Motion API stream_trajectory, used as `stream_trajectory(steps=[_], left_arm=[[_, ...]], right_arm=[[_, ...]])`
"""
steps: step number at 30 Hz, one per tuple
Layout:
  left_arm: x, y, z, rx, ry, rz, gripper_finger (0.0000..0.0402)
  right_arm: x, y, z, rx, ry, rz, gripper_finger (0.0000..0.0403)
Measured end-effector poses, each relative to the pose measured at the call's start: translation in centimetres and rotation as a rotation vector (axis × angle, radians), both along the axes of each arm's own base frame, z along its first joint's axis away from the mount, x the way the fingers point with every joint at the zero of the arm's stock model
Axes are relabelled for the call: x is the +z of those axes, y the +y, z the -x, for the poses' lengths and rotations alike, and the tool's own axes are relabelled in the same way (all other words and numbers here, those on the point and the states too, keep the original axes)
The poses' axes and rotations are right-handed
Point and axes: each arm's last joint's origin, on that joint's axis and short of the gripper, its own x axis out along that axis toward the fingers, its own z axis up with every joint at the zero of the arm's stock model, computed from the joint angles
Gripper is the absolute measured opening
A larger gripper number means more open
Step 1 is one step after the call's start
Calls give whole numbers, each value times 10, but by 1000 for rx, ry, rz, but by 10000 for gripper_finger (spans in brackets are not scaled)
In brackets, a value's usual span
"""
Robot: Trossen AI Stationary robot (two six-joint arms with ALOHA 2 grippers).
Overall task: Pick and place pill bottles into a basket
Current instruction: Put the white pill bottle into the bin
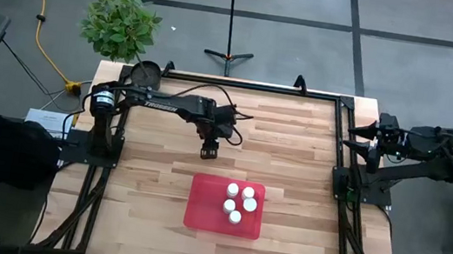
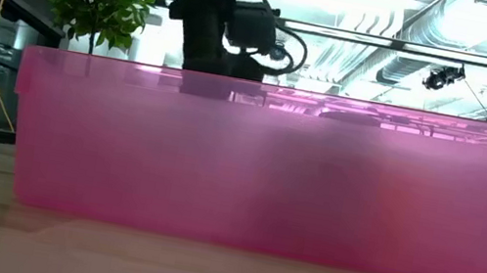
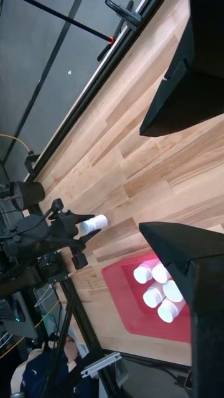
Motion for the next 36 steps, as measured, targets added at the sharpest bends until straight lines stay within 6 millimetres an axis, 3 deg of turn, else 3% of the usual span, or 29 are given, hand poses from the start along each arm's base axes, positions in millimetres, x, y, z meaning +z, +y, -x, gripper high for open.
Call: stream_trajectory(steps=[14, 24, 36], left_arm=[[49, 1, -6, -42, 29, 15, 212], [92, -5, -12, -54, -50, 147, 213], [125, -52, -14, -171, -63, 318, 215]], right_arm=[[0, 0, 0, 0, 0, 0, 226], [0, 0, 0, 2, 1, 3, 226], [0, 0, 0, 3, 2, 7, 226]])
